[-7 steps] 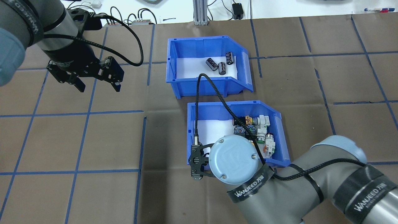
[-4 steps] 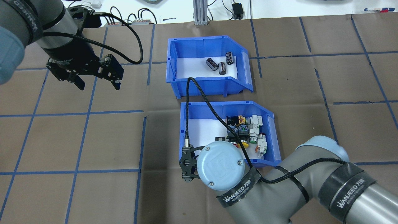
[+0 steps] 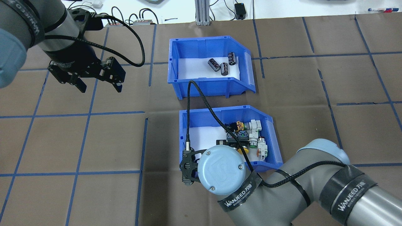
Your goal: Place battery box in front
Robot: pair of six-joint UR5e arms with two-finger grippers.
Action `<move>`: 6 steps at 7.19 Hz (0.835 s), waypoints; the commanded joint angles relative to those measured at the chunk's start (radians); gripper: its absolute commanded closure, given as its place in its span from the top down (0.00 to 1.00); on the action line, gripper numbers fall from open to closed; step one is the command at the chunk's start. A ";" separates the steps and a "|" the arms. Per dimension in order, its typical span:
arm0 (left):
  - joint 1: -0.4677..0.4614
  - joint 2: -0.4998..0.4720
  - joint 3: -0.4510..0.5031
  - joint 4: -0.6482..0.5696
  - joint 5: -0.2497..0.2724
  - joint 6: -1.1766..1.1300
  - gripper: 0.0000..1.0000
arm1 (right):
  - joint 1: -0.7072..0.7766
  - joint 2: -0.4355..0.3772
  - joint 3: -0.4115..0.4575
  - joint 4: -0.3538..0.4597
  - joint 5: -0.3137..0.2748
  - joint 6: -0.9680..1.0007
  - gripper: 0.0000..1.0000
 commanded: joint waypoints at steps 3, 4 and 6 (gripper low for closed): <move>0.000 0.000 -0.002 -0.002 0.000 0.000 1.00 | -0.024 -0.044 -0.011 0.010 -0.009 0.003 1.00; 0.000 0.000 -0.003 -0.002 0.001 0.000 1.00 | -0.037 -0.082 -0.020 0.030 -0.002 0.003 1.00; 0.002 0.000 -0.003 -0.003 0.003 -0.001 1.00 | -0.110 -0.116 -0.118 0.241 0.062 0.014 1.00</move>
